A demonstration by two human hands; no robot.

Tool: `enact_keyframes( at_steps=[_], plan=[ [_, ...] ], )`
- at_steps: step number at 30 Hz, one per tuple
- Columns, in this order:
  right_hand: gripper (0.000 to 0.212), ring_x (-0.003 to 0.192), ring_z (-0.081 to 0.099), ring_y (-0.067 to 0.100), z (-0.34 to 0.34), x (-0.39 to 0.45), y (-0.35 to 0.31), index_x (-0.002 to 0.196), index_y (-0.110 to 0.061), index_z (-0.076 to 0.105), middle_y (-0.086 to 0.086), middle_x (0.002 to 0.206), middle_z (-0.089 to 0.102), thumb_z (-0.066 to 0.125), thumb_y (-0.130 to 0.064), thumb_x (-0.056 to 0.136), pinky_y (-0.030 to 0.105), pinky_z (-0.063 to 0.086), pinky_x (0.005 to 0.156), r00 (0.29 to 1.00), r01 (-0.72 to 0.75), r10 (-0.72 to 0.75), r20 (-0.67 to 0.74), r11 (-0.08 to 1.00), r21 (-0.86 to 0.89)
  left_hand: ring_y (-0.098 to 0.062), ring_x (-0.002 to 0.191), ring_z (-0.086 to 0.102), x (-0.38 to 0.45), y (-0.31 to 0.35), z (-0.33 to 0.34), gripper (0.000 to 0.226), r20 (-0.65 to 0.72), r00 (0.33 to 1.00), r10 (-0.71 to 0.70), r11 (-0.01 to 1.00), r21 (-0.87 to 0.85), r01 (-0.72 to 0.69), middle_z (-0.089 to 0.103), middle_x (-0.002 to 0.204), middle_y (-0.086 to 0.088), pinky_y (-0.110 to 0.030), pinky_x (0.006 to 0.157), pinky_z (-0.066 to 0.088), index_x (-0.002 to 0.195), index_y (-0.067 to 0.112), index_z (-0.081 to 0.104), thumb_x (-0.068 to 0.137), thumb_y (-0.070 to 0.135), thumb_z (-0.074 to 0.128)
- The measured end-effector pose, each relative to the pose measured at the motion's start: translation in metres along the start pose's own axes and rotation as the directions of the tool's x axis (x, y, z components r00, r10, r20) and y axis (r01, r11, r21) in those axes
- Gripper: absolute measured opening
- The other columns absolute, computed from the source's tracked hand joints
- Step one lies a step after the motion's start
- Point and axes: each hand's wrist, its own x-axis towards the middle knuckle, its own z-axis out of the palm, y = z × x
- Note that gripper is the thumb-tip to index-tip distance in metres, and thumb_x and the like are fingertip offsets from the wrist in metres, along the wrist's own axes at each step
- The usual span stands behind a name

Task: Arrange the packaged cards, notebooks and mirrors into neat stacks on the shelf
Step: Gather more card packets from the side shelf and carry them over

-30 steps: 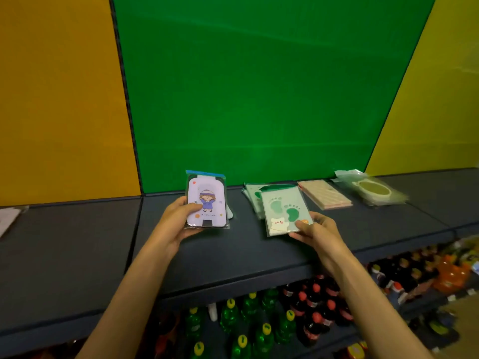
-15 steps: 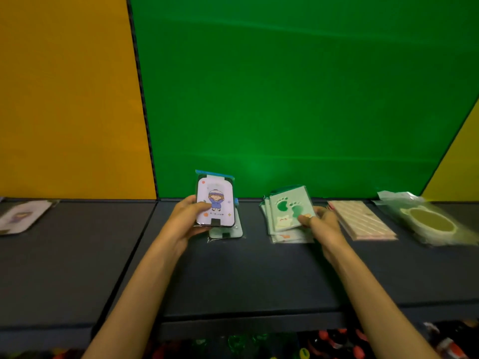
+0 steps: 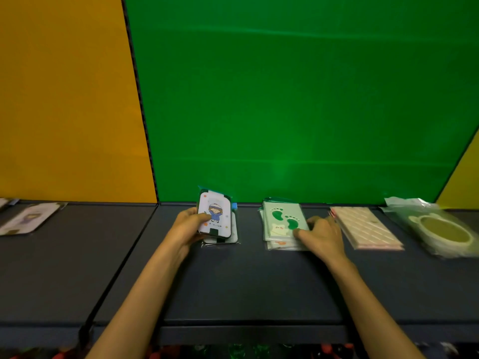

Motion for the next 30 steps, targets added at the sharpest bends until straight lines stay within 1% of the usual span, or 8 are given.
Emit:
enact_keyframes(
  at_steps=[4,10,14,17,20,23,26,30],
  plan=[
    [0.057,0.123,0.045,0.031,-0.012,-0.007,-0.019,0.132,-0.017,0.057,0.012,0.129,0.052,0.064,-0.045,0.082,0.041,0.043,0.096,0.985,0.144,-0.152,-0.075,0.984,-0.100,-0.027,0.083,0.073,0.012,-0.009,0.007,0.009,-0.018,1.000,-0.019,0.999,0.036,0.019,0.074,0.096,-0.018,-0.038,0.069,0.062,0.096,0.006,0.064,0.095,0.001,0.057],
    [0.054,0.125,0.046,0.027,-0.009,-0.014,-0.040,0.134,-0.022,0.057,0.007,0.132,0.052,0.062,-0.043,0.085,0.038,0.041,0.098,0.961,0.262,-0.271,-0.065,0.958,-0.119,-0.027,0.081,0.074,0.025,-0.026,0.008,0.009,-0.154,0.983,0.099,0.948,0.315,-0.046,0.076,0.088,-0.009,-0.047,0.077,0.061,0.083,0.012,0.067,0.086,0.019,0.072],
    [0.051,0.121,0.048,0.024,-0.004,-0.021,-0.053,0.133,-0.023,0.057,0.004,0.129,0.053,0.059,-0.042,0.086,0.037,0.041,0.096,0.929,0.361,-0.368,-0.040,0.925,-0.120,-0.021,0.067,0.058,0.018,-0.025,0.013,0.035,-0.181,0.949,0.258,0.721,0.690,-0.064,0.063,0.071,-0.005,-0.029,0.053,0.041,0.066,0.012,0.055,0.083,0.036,0.073],
    [0.048,0.121,0.048,0.023,0.004,-0.024,-0.061,0.132,-0.024,0.057,0.001,0.128,0.054,0.059,-0.041,0.087,0.036,0.040,0.096,0.894,0.446,-0.447,0.004,0.890,-0.099,-0.031,0.075,0.061,0.020,-0.032,0.009,0.046,-0.159,0.940,0.301,0.599,0.799,-0.057,0.057,0.071,-0.008,-0.036,0.057,0.047,0.060,0.012,0.056,0.080,0.051,0.071],
    [0.048,0.125,0.046,0.021,0.013,-0.028,-0.068,0.134,-0.027,0.055,-0.002,0.131,0.052,0.058,-0.042,0.089,0.037,0.039,0.101,0.860,0.510,-0.508,0.048,0.857,-0.073,-0.033,0.100,0.060,0.008,-0.031,0.001,0.038,-0.106,0.934,0.342,0.525,0.846,-0.096,0.062,0.102,-0.010,-0.043,0.078,0.054,0.093,0.019,0.070,0.084,0.056,0.066],
    [0.046,0.125,0.046,0.019,0.022,-0.035,-0.078,0.135,-0.028,0.053,-0.003,0.132,0.052,0.057,-0.042,0.092,0.036,0.037,0.102,0.823,0.567,-0.562,0.082,0.823,-0.044,-0.028,0.119,0.052,-0.014,-0.024,-0.013,0.051,-0.011,0.890,0.456,0.386,0.904,-0.186,0.055,0.130,-0.006,-0.042,0.094,0.047,0.136,0.025,0.056,0.092,0.052,0.057],
    [0.046,0.124,0.048,0.019,0.036,-0.043,-0.093,0.136,-0.029,0.053,-0.003,0.133,0.053,0.055,-0.042,0.092,0.036,0.038,0.103,0.769,0.635,-0.629,0.117,0.772,-0.023,-0.023,0.132,0.043,-0.040,-0.015,-0.033,0.057,0.129,0.864,0.487,0.156,0.960,-0.231,0.047,0.146,0.000,-0.041,0.103,0.041,0.148,0.032,0.042,0.096,0.054,0.048],
    [0.044,0.123,0.050,0.021,0.059,-0.059,-0.124,0.134,-0.027,0.056,-0.003,0.135,0.055,0.055,-0.041,0.092,0.037,0.041,0.102,0.680,0.724,-0.719,0.142,0.689,0.028,-0.021,0.141,0.036,-0.080,-0.003,-0.065,0.062,0.119,0.883,0.454,0.049,0.986,-0.158,0.035,0.158,0.002,-0.043,0.111,0.036,0.153,0.035,0.031,0.096,0.057,0.043]
  ],
)
